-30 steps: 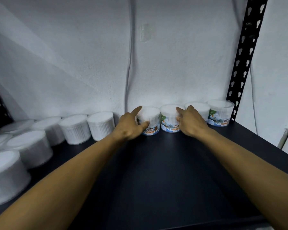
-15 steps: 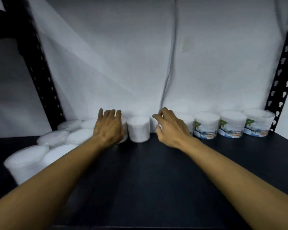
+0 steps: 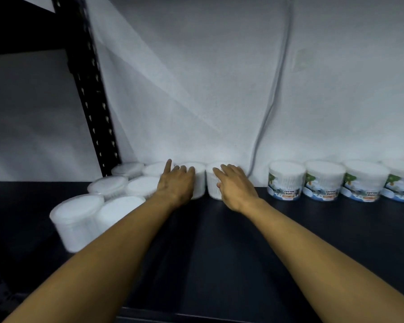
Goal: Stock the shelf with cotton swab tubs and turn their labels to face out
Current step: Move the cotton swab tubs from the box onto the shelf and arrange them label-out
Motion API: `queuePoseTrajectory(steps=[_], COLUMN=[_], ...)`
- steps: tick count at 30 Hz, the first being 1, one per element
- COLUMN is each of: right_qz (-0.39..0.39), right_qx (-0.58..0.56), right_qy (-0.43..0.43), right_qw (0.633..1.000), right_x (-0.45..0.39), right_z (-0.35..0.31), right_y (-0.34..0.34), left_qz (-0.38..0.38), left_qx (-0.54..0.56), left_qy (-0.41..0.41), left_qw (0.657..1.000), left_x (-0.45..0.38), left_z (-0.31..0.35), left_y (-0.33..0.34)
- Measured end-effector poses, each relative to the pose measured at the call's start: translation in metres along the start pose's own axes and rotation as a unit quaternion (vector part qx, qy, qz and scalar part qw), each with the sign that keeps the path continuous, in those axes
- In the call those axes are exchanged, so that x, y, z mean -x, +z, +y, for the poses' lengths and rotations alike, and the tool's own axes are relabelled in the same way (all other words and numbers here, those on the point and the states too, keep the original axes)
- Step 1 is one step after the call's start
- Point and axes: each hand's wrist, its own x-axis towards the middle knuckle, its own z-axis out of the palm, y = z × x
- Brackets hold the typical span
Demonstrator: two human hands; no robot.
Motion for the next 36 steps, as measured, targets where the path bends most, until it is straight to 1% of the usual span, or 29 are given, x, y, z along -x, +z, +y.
queuePoseTrajectory(steps=[2, 5, 7, 12, 15, 19, 22, 26, 29, 33, 36], right_qz=[0.01, 0.015, 0.025, 0.028, 0.034, 0.06, 0.063, 0.066, 0.053, 0.056, 0.057], right_qx=[-0.004, -0.025, -0.04, -0.081, -0.094, -0.103, -0.118, -0.113, -0.107, -0.102, -0.109], right_qy=[-0.004, -0.002, -0.005, 0.019, 0.031, 0.041, 0.056, 0.059, 0.054, 0.053, 0.049], right_qw=[1.0, 1.0, 0.999, 0.996, 0.994, 0.992, 0.989, 0.99, 0.991, 0.992, 0.991], right_x=[0.005, 0.018, 0.033, 0.08, 0.112, 0.157, 0.184, 0.215, 0.227, 0.235, 0.237], right_z=[0.001, 0.002, 0.002, 0.0, -0.004, -0.009, -0.011, -0.013, -0.015, -0.017, -0.018], right_y=[-0.003, -0.009, -0.015, -0.033, -0.049, -0.066, -0.077, -0.093, -0.101, -0.106, -0.106], left_qz=[0.004, -0.011, -0.015, 0.006, 0.029, 0.056, 0.08, 0.103, 0.106, 0.104, 0.105], left_qx=[0.02, 0.092, 0.114, 0.161, 0.218, 0.276, 0.286, 0.267, 0.265, 0.272, 0.313], left_qy=[0.004, -0.006, -0.005, 0.007, 0.004, 0.003, 0.009, 0.018, 0.014, 0.018, 0.012], left_qw=[1.0, 0.996, 0.993, 0.987, 0.976, 0.959, 0.955, 0.958, 0.958, 0.956, 0.944], left_x=[0.004, 0.018, 0.032, 0.074, 0.1, 0.137, 0.161, 0.186, 0.199, 0.211, 0.217], left_z=[0.001, 0.004, 0.009, 0.027, 0.039, 0.055, 0.066, 0.077, 0.079, 0.079, 0.077], left_y=[-0.002, -0.007, -0.014, -0.03, -0.036, -0.044, -0.049, -0.055, -0.057, -0.063, -0.069])
